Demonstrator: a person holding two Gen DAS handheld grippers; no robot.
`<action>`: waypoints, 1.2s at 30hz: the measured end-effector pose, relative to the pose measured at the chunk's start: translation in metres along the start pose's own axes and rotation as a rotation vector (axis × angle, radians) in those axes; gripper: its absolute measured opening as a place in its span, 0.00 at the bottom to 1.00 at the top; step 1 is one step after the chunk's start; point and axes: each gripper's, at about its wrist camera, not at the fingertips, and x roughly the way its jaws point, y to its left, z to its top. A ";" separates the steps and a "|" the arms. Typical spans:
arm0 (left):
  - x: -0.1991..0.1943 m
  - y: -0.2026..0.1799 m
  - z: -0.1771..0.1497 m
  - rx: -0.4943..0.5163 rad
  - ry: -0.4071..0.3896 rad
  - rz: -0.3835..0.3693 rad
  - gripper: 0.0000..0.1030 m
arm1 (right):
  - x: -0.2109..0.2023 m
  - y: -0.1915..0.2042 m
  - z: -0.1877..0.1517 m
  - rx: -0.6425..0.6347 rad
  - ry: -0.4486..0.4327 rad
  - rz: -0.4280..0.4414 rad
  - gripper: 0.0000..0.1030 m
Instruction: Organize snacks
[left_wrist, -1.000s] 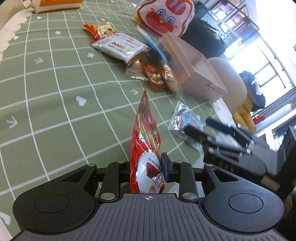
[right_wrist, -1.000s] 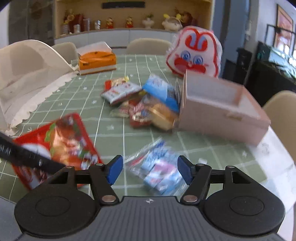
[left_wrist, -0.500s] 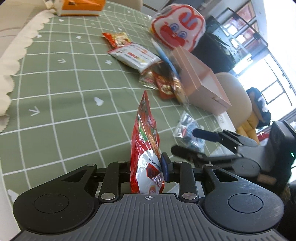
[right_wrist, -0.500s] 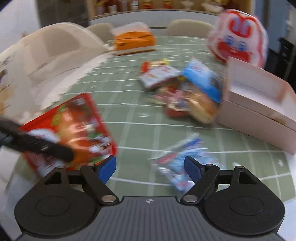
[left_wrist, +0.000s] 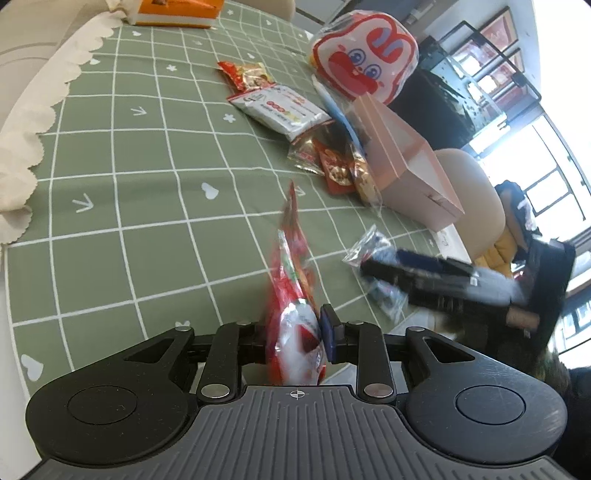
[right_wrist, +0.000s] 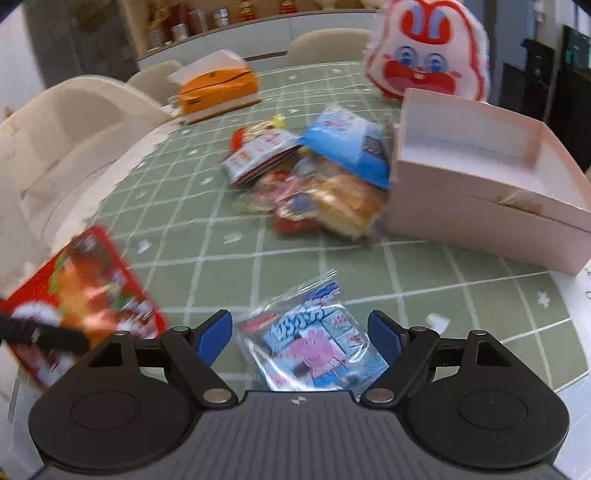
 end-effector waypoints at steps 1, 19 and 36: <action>0.000 0.000 0.001 -0.001 -0.002 0.000 0.27 | -0.001 0.008 -0.005 -0.036 -0.003 -0.007 0.79; 0.042 -0.097 0.006 0.164 0.114 -0.060 0.27 | -0.082 -0.035 -0.014 -0.052 -0.079 -0.136 0.58; 0.206 -0.227 0.177 0.092 0.002 -0.071 0.26 | -0.146 -0.195 0.122 0.043 -0.310 -0.253 0.58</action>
